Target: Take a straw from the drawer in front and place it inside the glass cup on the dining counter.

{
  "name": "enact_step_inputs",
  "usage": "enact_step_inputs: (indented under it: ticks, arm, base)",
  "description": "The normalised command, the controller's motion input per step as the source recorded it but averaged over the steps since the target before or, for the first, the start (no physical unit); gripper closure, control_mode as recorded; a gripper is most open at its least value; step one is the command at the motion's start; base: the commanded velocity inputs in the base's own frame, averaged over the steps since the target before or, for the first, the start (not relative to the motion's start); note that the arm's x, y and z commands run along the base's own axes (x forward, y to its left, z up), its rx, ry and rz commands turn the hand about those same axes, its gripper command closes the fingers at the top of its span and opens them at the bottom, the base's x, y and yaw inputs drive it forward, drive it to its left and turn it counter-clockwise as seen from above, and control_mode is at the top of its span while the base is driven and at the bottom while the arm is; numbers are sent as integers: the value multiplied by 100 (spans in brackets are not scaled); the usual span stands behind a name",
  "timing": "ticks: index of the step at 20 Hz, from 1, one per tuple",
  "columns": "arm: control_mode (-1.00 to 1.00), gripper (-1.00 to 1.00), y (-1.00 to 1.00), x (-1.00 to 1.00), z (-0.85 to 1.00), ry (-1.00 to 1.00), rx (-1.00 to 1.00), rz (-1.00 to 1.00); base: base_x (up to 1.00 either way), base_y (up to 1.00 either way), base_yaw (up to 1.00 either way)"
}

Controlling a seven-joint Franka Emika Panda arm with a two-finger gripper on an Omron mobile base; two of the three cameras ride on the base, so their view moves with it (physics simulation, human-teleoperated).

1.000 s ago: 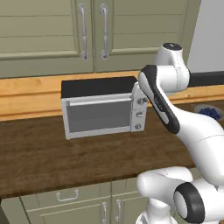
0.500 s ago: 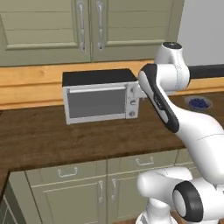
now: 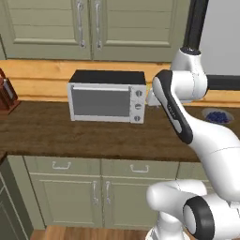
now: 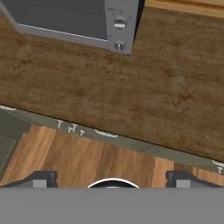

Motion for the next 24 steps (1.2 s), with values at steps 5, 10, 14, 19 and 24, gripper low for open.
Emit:
enact_step_inputs:
  ticks: [5, 10, 14, 19, 24]
  arm:
    - [100, -100, 0, 0, 0, 0, 0, 0]
    - [100, -100, 0, 0, 0, 0, 0, 0]
    - [100, -100, 0, 0, 0, 0, 0, 0]
    - [100, -100, 0, 0, 0, 0, 0, 0]
    - [100, -100, 0, 0, 0, 0, 0, 0]
  base:
    - [0, -85, 59]
    - [0, -80, 61]
    - [-9, -81, 62]
    - [-19, -80, 58]
    - [-13, -77, 48]
